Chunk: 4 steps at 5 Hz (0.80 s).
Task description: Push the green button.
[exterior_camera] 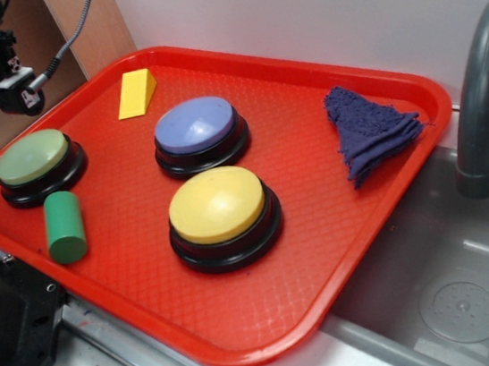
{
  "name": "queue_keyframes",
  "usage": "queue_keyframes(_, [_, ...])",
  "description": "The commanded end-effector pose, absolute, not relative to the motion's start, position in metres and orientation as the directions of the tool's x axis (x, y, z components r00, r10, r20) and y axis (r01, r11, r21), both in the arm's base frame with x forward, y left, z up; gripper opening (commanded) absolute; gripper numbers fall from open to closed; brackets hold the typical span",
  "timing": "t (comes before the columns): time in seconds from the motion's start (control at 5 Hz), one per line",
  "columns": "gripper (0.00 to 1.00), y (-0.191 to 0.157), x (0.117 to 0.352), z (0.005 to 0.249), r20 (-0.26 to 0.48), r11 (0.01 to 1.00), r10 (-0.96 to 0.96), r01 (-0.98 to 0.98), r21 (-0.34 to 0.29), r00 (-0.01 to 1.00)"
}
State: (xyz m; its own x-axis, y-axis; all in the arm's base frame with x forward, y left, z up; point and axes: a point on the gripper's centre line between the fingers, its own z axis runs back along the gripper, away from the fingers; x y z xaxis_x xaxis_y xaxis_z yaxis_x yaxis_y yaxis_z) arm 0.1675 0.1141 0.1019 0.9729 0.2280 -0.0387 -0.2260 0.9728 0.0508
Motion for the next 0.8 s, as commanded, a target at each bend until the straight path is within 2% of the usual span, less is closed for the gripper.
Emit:
queue_keyframes(0.0, [1.00, 0.1246, 0.1738, 0.1295, 0.049, 0.969, 0.228, -0.232, 0.084, 0.972])
queue_keyframes(0.6, [1.00, 0.1263, 0.1742, 0.1372, 0.062, 0.967, 0.238, -0.243, 0.081, 0.969])
